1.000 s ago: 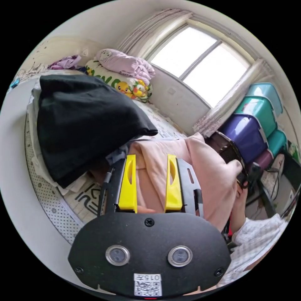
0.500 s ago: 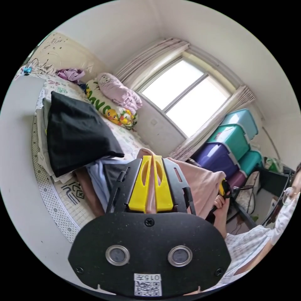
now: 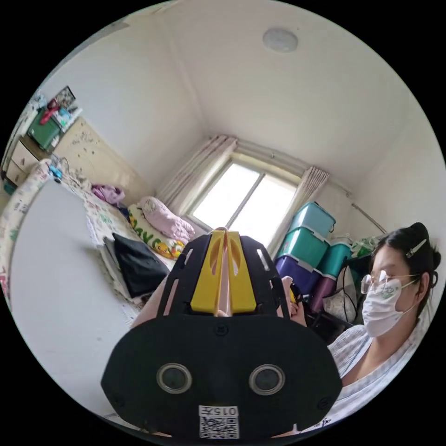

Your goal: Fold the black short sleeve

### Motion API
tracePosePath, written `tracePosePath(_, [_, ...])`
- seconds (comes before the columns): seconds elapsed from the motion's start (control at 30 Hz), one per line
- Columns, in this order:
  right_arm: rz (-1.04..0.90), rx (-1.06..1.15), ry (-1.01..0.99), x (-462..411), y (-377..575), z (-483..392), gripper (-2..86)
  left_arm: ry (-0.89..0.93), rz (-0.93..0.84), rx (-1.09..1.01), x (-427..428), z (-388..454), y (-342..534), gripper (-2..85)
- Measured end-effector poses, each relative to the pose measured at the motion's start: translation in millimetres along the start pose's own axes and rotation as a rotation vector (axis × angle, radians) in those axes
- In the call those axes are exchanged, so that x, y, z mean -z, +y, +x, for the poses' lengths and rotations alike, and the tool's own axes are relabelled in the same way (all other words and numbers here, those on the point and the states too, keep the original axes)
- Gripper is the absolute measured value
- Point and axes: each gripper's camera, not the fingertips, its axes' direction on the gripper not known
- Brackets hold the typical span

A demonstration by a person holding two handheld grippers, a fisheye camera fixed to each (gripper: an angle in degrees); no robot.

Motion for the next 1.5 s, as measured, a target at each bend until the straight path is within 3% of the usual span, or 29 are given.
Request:
tracePosePath(0.2, [-0.077,-0.072,-0.319,-99,27,7,0.6,-0.159,0.178,-0.116,144,45,-48,-0.4])
tracePosePath(0.4, [-0.166,-0.131,-0.395,-212,53,26,0.5,-0.331,0.265,-0.126,226,44,-82,-0.4])
tracePosePath(0.53, [-0.258,-0.201,-0.275,-298,84,63,0.4,-0.481,0.263,-0.017,238,-15,-93,-0.4])
tracePosePath(0.63, [-0.422,-0.201,-0.09,-385,125,101,0.2,-0.727,0.148,0.049,222,-82,-89,-0.3])
tracePosePath(0.7, [-0.608,-0.17,0.157,-441,166,124,0.0,-0.868,-0.021,0.147,203,-141,-73,-0.3])
tracePosePath(0.73, [-0.633,-0.178,0.191,-448,177,126,0.0,-0.874,-0.089,0.194,198,-156,-68,-0.2])
tracePosePath(0.8, [-0.714,-0.073,0.036,-456,216,110,0.0,-0.764,-0.283,0.282,183,-186,-36,0.1])
tracePosePath(0.9, [-0.821,0.042,-0.123,-435,268,86,0.4,-0.616,-0.361,0.236,184,-165,7,0.9])
tracePosePath(1.07, [-0.87,0.092,-0.109,-385,353,59,2.7,-0.564,-0.34,0.223,199,-97,75,4.7])
tracePosePath(1.2, [-0.923,0.088,-0.06,-371,416,40,11.3,-0.667,-0.388,0.217,193,-52,112,8.8])
tracePosePath(1.43, [-1.027,0.194,-0.009,-389,471,10,10.1,-0.754,-0.451,0.185,164,-32,132,9.6])
tracePosePath(1.5, [-1.04,0.213,0.018,-397,487,4,8.9,-0.785,-0.478,0.205,158,-32,135,6.0])
